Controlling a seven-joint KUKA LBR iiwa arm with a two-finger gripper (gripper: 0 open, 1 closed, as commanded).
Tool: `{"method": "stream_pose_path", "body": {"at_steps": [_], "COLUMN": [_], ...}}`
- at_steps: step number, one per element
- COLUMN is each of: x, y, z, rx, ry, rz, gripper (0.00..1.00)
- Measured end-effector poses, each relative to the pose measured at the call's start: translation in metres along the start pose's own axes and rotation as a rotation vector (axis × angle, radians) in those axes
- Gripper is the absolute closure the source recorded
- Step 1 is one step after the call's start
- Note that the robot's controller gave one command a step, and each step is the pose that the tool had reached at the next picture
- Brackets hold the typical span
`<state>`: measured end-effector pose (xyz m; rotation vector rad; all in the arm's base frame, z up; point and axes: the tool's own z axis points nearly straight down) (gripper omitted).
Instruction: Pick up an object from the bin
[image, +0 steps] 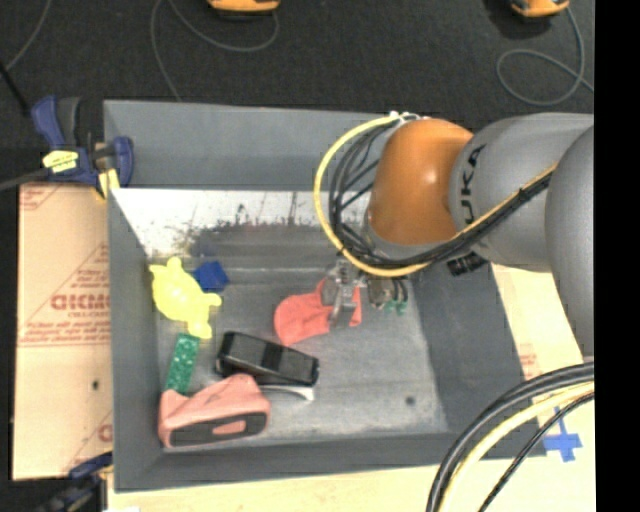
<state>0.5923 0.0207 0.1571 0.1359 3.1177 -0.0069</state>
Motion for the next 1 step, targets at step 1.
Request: {"method": "stream_pose_path", "body": {"at_steps": [1], "x": [0.0017], "y": [0.0028], "z": [-0.0433], "rx": [0.002], "ry": [0.009], "rz": [-0.030], "gripper": [1.00]}}
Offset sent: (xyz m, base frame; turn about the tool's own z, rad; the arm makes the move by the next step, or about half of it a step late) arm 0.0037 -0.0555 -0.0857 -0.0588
